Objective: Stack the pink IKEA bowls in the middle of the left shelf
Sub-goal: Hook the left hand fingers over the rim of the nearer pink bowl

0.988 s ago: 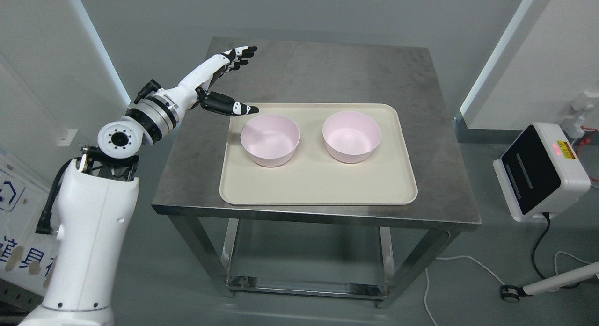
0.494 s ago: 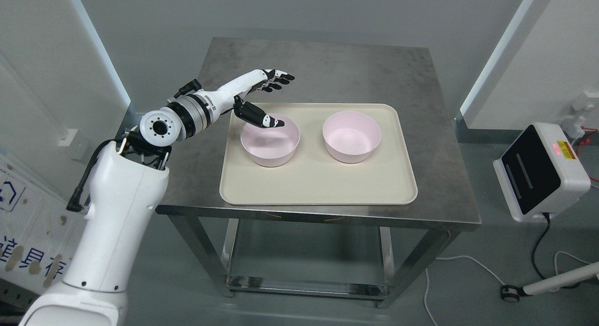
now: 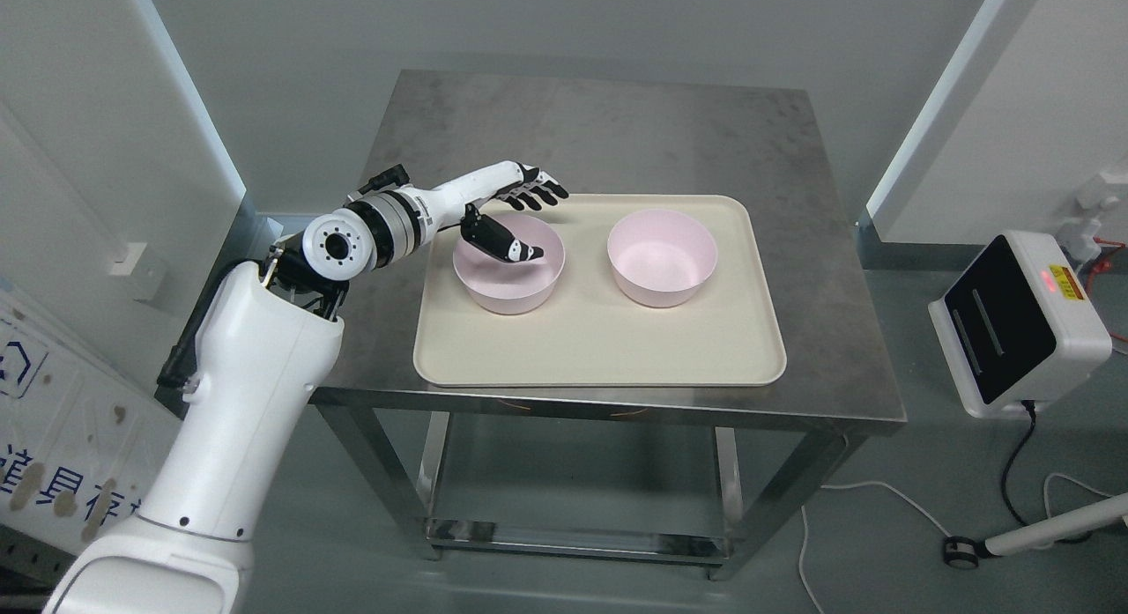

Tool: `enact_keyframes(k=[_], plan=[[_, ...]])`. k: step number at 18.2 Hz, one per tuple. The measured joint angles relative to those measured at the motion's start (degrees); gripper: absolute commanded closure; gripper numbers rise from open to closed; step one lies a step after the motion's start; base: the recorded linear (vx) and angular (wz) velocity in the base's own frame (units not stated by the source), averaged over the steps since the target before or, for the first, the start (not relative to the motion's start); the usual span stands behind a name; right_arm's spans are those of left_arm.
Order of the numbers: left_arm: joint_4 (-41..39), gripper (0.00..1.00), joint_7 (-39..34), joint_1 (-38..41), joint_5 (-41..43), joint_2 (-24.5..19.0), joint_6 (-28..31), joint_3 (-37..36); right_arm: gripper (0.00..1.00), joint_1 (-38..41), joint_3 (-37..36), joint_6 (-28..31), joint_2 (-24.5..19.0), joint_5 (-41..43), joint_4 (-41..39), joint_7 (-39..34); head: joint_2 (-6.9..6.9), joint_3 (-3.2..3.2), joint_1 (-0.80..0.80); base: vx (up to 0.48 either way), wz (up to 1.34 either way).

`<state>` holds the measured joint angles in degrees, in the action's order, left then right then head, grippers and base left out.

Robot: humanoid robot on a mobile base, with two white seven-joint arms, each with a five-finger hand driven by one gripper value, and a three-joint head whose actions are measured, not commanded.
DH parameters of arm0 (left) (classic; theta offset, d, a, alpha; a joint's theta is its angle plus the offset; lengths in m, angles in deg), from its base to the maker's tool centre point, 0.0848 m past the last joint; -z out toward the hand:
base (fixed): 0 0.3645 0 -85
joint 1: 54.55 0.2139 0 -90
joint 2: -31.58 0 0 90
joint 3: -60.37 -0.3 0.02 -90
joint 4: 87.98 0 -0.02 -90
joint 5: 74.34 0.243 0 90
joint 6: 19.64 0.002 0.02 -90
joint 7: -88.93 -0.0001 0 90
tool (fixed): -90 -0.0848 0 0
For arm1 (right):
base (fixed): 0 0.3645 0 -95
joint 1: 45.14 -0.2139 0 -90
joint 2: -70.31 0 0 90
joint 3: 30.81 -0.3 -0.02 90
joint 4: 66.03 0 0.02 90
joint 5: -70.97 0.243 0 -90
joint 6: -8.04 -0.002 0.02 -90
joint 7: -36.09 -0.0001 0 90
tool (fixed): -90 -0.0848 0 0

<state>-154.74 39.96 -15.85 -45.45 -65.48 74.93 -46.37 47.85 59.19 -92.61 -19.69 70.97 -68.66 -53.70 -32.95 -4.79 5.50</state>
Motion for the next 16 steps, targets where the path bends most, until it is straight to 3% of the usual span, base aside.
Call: enact_keyframes(k=[4,10,16], plan=[[2.21,0.57,-0.27,-0.45,3.17,0.34,-2.64,-0.27,0.0,0.0,0.0,0.0,0.0,0.0,0.0,-0.29,-0.01,0.0,0.0,0.0,0.0],[4.74,0.87,-0.4,-1.43,5.43,0.65,-6.23,-0.07,0.0,0.0,0.0,0.0,0.0,0.0,0.0,-0.42,-0.01,0.0,0.0,0.0,0.0],[6.42,1.0,-0.4,-1.83,6.34,0.88,-9.37,0.46,0.0,0.0,0.0,0.0,0.0,0.0,0.0,-0.44,-0.01,0.0,0.0,0.0,0.0]])
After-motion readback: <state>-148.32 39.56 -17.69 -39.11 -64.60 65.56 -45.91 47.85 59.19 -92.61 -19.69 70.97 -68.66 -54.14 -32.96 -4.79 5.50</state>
